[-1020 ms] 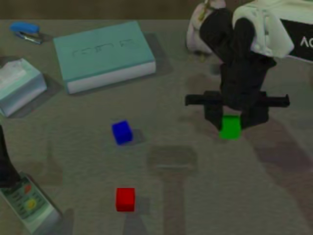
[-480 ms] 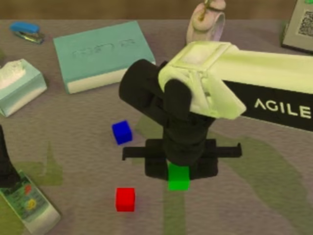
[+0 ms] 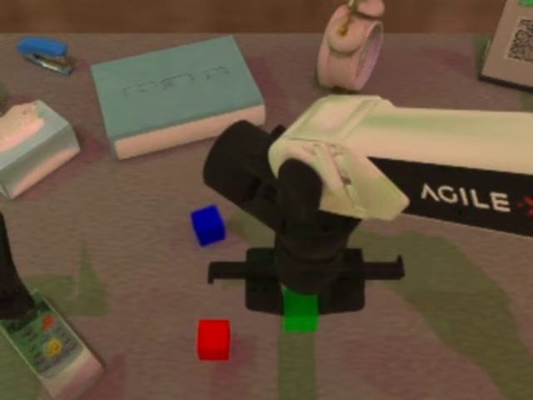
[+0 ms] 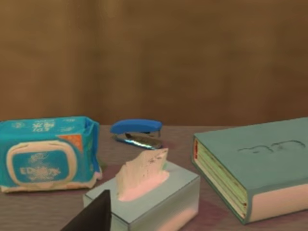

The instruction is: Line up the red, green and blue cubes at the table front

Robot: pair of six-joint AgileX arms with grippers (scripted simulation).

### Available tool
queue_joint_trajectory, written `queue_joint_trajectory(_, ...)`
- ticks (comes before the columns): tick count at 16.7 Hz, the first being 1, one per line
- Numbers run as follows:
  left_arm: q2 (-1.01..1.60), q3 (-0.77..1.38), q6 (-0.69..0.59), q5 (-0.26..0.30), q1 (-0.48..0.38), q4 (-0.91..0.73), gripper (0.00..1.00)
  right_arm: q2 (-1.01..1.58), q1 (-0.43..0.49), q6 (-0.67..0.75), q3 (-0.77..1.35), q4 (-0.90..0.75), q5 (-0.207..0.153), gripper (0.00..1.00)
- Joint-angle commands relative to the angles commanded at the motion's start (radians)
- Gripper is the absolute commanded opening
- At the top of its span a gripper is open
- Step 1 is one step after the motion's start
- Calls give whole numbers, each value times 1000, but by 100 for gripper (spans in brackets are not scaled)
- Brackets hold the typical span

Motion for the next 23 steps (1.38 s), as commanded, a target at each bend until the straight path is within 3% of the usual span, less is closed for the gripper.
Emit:
queue_joint_trajectory(5, 0, 0, 0, 0, 0, 0, 100, 48, 3, 1, -101, 142, 2, 0)
queue_joint_trajectory(10, 0, 0, 0, 0, 0, 0, 100, 52, 3, 2, -110, 155, 3, 0)
queue_joint_trajectory(23, 0, 0, 0, 0, 0, 0, 100, 52, 3, 2, -110, 155, 3, 98)
